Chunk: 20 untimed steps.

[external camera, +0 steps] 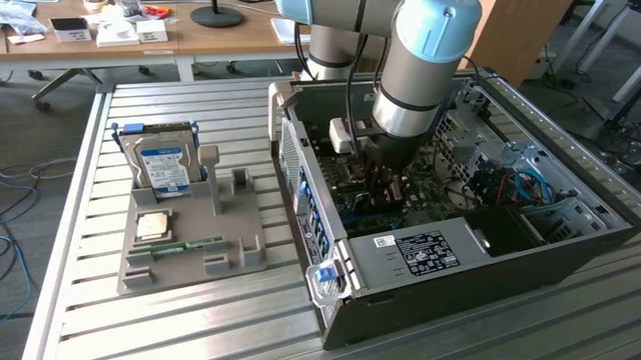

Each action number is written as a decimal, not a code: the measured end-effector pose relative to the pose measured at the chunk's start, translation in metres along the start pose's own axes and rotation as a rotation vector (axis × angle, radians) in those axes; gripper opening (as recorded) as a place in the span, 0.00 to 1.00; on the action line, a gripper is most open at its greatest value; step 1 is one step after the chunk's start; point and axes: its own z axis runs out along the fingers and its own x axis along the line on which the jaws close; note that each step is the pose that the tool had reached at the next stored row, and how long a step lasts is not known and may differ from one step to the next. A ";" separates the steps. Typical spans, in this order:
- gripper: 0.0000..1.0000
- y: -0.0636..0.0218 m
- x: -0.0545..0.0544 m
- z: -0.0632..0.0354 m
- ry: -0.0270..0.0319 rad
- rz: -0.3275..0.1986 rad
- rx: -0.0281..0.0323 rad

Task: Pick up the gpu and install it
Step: 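Insert the gpu into the slot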

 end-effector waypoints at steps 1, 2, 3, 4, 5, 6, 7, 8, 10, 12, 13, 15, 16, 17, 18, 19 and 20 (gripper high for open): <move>0.27 0.0000 0.000 0.0000 0.0001 0.000 0.0000; 0.27 0.0000 0.000 0.0000 0.0000 0.000 0.0000; 0.27 0.0000 0.000 0.0000 0.0000 0.000 0.0000; 0.27 0.0000 0.000 0.0000 0.0000 0.000 0.0000; 0.27 0.0000 0.000 0.0000 0.0000 0.000 0.0000; 0.27 0.0000 0.000 0.0000 0.0001 0.000 -0.0001; 0.27 0.0000 0.000 0.0000 0.0001 0.000 0.0000; 0.27 0.0000 0.000 0.0000 0.0001 0.000 0.0000; 0.27 0.0000 0.000 0.0000 -0.0002 0.000 -0.0001; 0.33 0.0003 0.000 0.0004 -0.0012 0.001 0.0001; 0.33 0.0003 0.000 0.0003 -0.0008 0.001 0.0003; 0.39 0.0000 0.000 0.0000 0.0001 0.000 -0.0001; 0.45 0.0000 0.000 0.0000 0.0000 0.000 0.0000; 0.51 0.0000 0.000 0.0000 0.0000 0.000 0.0000; 0.51 0.0000 0.000 0.0000 0.0000 0.000 0.0000; 0.58 0.0000 0.000 0.0000 0.0000 0.000 0.0000; 0.58 0.0000 0.000 0.0000 0.0000 0.000 0.0000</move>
